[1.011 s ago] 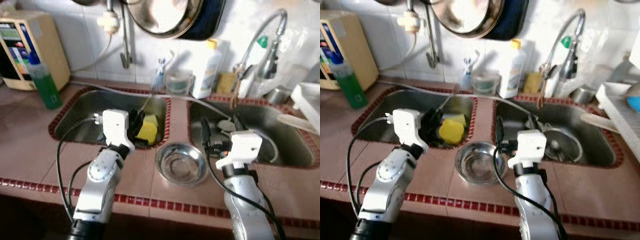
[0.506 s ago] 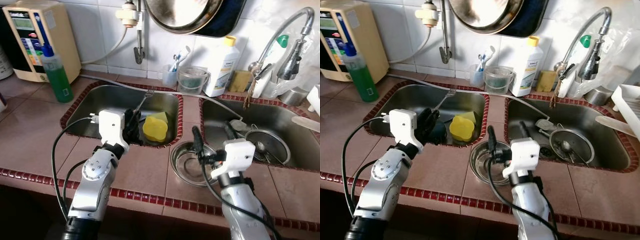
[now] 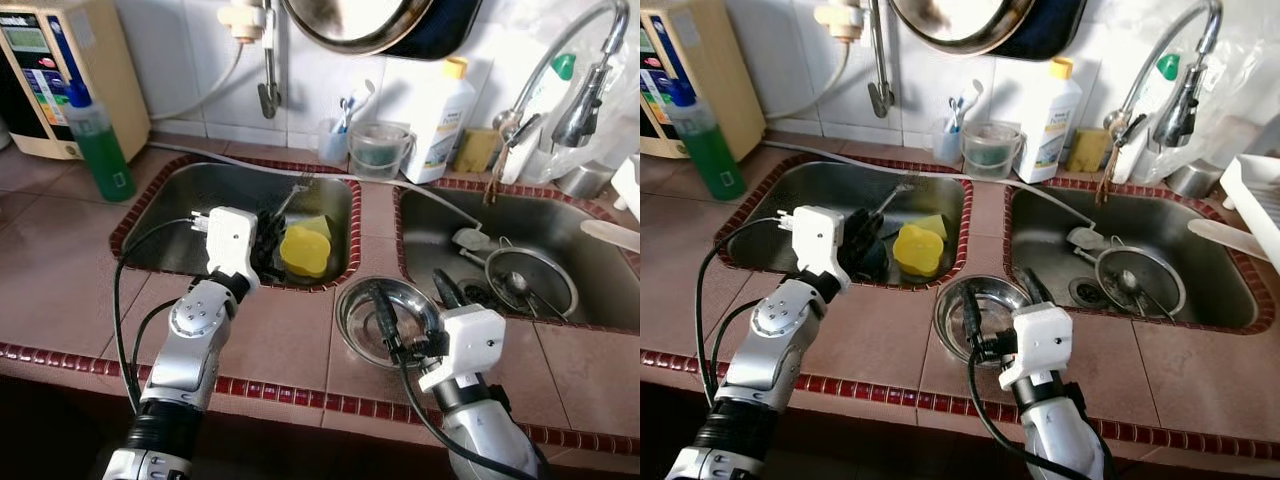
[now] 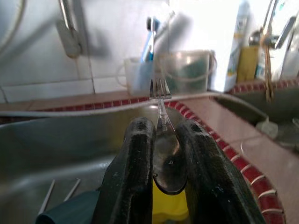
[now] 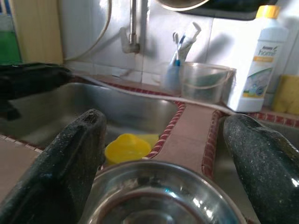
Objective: Kitchen organization
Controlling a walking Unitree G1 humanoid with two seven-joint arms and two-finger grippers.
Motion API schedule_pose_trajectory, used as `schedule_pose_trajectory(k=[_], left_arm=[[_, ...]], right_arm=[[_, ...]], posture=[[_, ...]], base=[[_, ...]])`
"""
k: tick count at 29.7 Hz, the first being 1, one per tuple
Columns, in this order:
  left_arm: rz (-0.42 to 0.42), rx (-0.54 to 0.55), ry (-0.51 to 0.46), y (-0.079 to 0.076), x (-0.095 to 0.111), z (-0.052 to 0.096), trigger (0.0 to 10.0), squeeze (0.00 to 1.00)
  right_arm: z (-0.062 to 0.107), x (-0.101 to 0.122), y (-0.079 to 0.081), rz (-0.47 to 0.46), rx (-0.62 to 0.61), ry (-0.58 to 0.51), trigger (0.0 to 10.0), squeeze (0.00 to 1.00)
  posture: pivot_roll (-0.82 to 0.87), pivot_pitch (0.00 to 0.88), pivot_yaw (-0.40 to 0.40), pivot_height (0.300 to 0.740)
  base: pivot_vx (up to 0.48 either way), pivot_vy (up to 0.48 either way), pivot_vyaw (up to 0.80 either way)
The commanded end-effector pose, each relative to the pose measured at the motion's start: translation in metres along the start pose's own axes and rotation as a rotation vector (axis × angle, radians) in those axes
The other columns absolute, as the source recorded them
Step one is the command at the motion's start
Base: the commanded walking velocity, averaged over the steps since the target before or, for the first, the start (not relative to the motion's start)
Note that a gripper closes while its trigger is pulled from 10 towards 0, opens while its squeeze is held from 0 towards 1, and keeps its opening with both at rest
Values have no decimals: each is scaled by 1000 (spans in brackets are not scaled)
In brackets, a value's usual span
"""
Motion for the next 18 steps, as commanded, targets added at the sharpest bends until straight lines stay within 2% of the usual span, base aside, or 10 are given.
schedule_pose_trajectory(k=[1, 7, 10, 18], left_arm=[[-19, -27, -17, 0, 5, -5, 10000, 0], [-51, -52, -6, 5, 6, -11, 10000, 0], [-81, -52, 25, 14, 4, -19, 10000, 0], [-114, -75, 34, 20, 7, -24, 10000, 0]], right_arm=[[2, 4, -1, 19, -2, -6, 10000, 0], [8, 10, 4, -11, 21, 5, 10000, 0], [17, 16, 8, -33, 34, 26, 10000, 0], [31, 20, 8, -42, 24, 63, 10000, 0]], posture=[[-256, 147, -23, 740], [-268, 179, -22, 740], [-278, 207, -19, 740], [-295, 249, -13, 740]], base=[[0, 0, 0], [0, 0, 0], [0, 0, 0], [0, 0, 0]])
Point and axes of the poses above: a point about 5 cm out from each wrist's last joint towards the gripper, its own z axis pointing back from the gripper into the wrist, its own x axis along the axis of the wrist's last joint, y = z × x, the point moved 2 cm from there along -z, pointing out of the wrist towards the gripper, and after that the axes turned 1 degree about z, right-handed, at the moved point
